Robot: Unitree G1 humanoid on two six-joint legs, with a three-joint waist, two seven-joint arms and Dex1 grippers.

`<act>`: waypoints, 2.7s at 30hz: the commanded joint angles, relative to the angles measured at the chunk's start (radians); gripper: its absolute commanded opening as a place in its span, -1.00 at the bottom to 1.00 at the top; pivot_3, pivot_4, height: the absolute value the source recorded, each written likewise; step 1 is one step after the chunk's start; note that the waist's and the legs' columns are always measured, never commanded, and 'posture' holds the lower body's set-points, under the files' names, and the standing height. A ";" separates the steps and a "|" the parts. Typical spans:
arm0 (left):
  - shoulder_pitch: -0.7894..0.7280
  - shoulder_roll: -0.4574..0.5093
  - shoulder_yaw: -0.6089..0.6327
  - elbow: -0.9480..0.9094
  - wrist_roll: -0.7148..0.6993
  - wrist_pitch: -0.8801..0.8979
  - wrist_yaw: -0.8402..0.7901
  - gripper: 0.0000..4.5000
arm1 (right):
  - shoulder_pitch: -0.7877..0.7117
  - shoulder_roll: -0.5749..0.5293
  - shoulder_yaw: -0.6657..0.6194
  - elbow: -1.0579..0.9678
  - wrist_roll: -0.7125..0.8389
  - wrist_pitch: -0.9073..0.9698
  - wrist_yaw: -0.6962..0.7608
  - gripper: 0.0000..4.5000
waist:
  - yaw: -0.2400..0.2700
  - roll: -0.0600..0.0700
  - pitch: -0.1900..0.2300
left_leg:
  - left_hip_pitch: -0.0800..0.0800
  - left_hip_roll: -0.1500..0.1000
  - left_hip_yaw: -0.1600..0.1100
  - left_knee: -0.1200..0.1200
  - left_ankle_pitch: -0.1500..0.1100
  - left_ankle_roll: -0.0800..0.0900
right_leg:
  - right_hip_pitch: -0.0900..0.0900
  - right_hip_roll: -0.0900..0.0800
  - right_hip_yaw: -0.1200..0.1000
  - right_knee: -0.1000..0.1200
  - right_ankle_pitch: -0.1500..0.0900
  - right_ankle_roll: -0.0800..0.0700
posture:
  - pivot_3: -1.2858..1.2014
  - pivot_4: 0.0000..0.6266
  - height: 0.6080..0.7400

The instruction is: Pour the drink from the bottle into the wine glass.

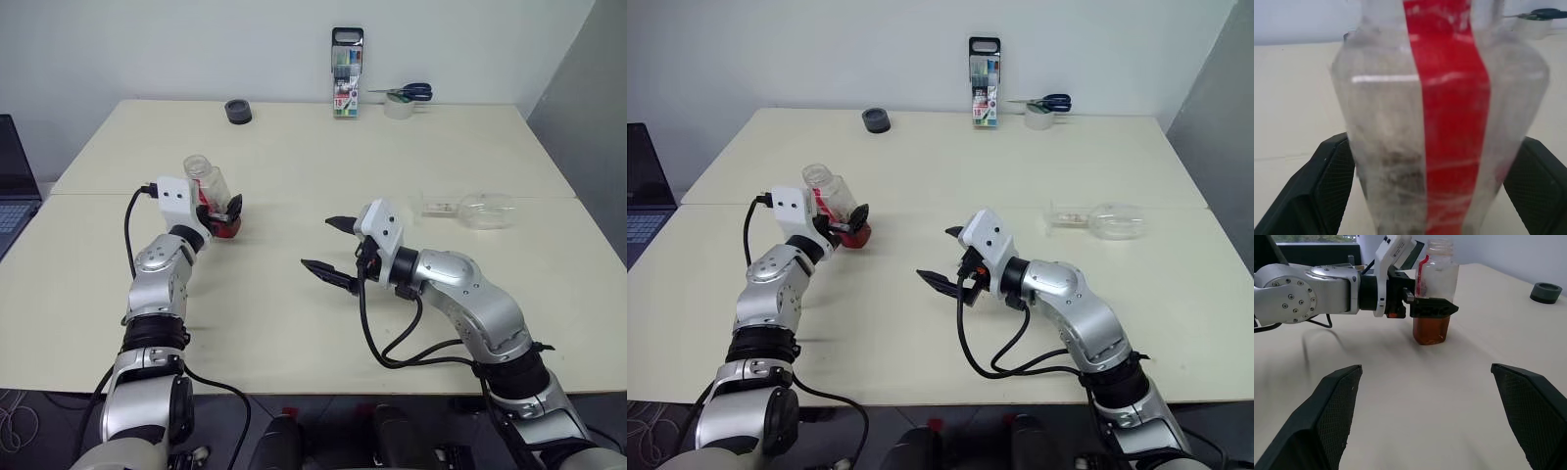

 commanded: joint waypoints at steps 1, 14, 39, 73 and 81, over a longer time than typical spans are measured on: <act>0.001 0.009 -0.003 0.000 0.013 -0.043 -0.003 1.00 | 0.004 0.011 0.009 -0.030 -0.011 -0.027 0.001 1.00 | 0.000 0.000 0.000 | 0.000 0.000 0.000 0.000 0.000 0.000 | 0.000 0.000 0.000 0.000 0.000 0.000 | 0.03 -0.52 1.00; 0.035 0.000 -0.016 0.043 0.028 -0.114 -0.028 1.00 | 0.047 0.034 0.009 -0.045 -0.049 -0.045 -0.034 1.00 | 0.000 0.000 0.000 | 0.000 0.000 0.000 0.000 0.000 0.000 | 0.000 0.000 0.000 0.000 0.000 0.000 | 0.03 -0.52 1.00; 0.316 -0.042 -0.007 -0.280 -0.024 -0.014 -0.017 1.00 | 0.267 -0.018 -0.046 -0.090 -0.188 -0.127 -0.138 1.00 | 0.004 0.000 0.000 | 0.000 0.000 0.000 0.000 -0.001 0.001 | 0.000 0.000 0.001 0.000 0.000 0.000 | 0.03 -0.52 1.00; 0.100 0.127 -0.352 -0.366 -0.064 -0.111 -0.864 1.00 | -0.177 0.489 -1.012 0.257 0.546 0.239 -1.002 1.00 | -0.007 0.003 0.000 | 0.005 0.001 0.005 -0.012 -0.001 0.002 | -0.001 0.001 0.003 -0.001 -0.001 -0.002 | 0.03 -0.52 1.00; 0.082 0.122 -0.333 -0.329 -0.080 -0.112 -0.909 1.00 | -0.231 0.458 -0.998 0.465 0.617 0.065 -0.988 1.00 | -0.023 0.004 0.001 | 0.005 0.002 0.006 -0.013 -0.001 0.003 | -0.001 0.002 0.004 0.000 -0.001 -0.002 | 0.03 -0.52 1.00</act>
